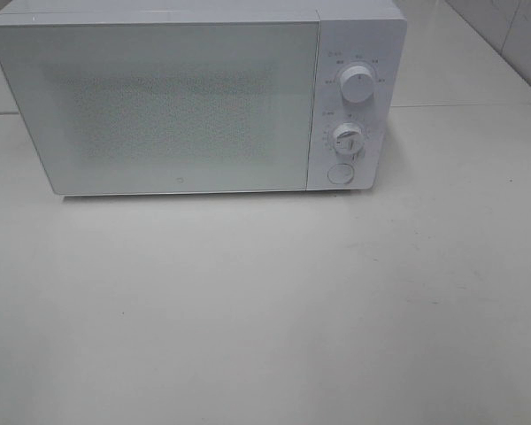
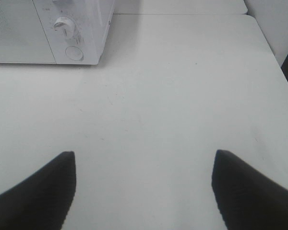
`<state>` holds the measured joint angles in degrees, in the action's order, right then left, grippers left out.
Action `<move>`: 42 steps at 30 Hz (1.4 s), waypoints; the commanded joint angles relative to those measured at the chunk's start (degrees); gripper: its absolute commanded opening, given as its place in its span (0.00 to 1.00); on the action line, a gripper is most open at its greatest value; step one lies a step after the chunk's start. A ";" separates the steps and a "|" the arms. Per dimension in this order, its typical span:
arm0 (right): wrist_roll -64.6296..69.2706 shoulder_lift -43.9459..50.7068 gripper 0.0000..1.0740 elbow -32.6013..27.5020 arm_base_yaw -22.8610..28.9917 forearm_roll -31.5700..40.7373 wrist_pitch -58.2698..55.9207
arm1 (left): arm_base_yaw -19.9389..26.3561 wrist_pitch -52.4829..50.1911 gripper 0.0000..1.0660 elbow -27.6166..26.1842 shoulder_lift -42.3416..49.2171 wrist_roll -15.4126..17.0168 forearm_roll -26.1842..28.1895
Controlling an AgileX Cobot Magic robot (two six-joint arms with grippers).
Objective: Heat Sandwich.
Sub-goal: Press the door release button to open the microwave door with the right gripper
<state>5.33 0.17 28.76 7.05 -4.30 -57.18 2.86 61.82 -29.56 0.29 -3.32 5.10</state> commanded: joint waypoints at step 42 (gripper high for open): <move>2.69 -47.50 0.71 1.78 -0.40 0.46 53.34 | 0.17 -0.40 0.92 0.06 1.09 -0.23 0.34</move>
<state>7.22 -46.98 30.25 6.99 -3.72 -5.61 2.86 61.82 -29.56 0.29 -3.32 5.10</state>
